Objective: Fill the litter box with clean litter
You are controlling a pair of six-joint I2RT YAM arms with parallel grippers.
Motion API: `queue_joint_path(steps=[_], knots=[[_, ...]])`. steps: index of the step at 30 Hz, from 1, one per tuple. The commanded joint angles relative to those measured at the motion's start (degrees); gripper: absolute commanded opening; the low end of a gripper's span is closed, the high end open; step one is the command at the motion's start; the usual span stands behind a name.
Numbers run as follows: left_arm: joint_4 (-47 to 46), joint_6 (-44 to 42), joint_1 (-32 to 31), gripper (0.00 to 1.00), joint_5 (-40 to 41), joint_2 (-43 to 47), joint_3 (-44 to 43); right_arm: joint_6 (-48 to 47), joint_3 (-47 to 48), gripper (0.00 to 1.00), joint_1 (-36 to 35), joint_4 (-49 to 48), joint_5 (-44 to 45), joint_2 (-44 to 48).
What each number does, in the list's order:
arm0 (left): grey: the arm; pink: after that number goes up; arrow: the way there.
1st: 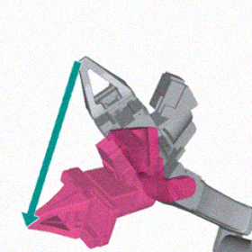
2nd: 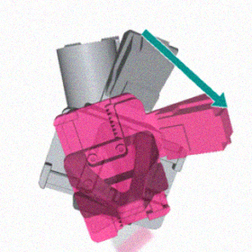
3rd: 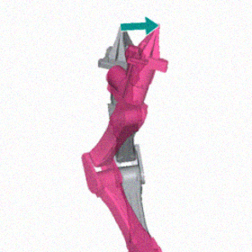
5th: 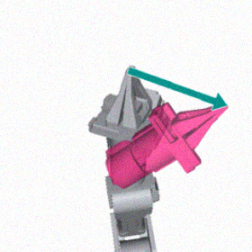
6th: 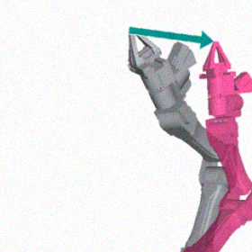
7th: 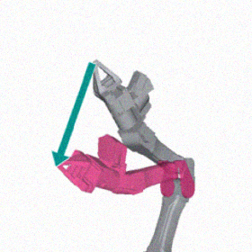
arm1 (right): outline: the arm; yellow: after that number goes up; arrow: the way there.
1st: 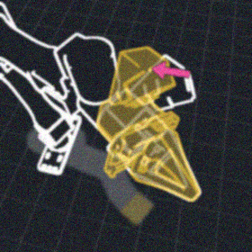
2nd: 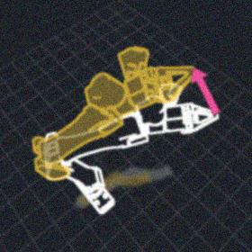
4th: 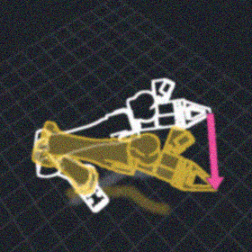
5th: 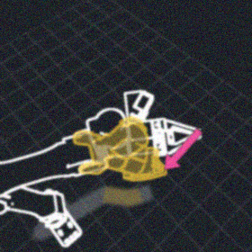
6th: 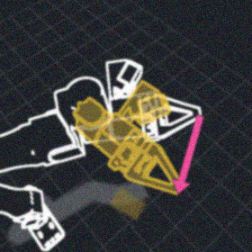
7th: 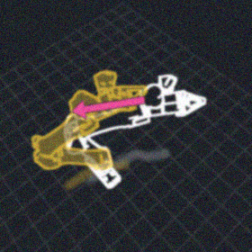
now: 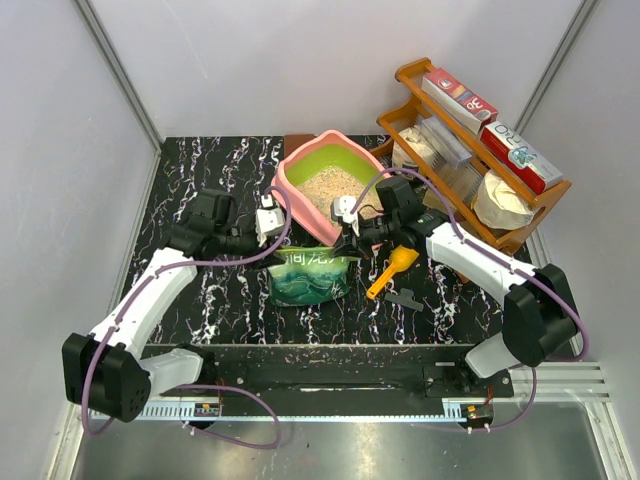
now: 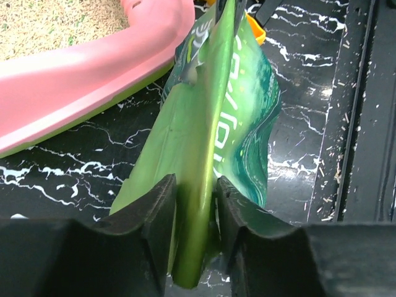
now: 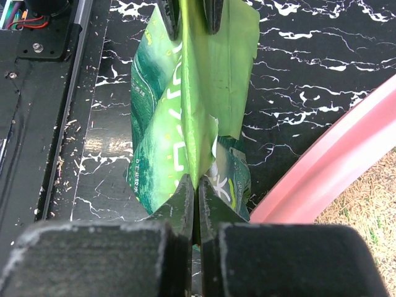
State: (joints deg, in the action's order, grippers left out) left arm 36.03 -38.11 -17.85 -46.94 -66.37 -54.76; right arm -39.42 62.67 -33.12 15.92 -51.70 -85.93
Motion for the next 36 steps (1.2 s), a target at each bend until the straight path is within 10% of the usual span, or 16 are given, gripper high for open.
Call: queue_joint_path(steps=[1, 6, 15, 23, 36], knots=[[4.57, -6.54, 3.16, 0.31, 0.36, 0.63, -0.87, 3.55, 2.19, 0.0, -0.01, 1.83, 0.9, -0.38], [10.88, -8.91, 7.99, 0.0, -4.91, -1.3, -4.64, 12.86, 4.38, 0.0, 2.88, 0.78, -2.51, -2.66], [18.46, -12.17, 11.17, 0.0, -8.43, -1.57, -7.28, 27.55, 8.78, 0.0, 4.3, -5.72, -7.8, -7.85], [-4.72, 1.71, 2.39, 0.52, -4.93, 3.36, -3.86, 30.98, 9.22, 0.0, 3.51, -7.13, -8.15, -9.34], [-14.41, 7.08, -6.58, 0.51, -1.67, -9.3, -8.34, 30.98, 8.78, 0.0, 3.42, -7.66, -7.36, -7.41]])
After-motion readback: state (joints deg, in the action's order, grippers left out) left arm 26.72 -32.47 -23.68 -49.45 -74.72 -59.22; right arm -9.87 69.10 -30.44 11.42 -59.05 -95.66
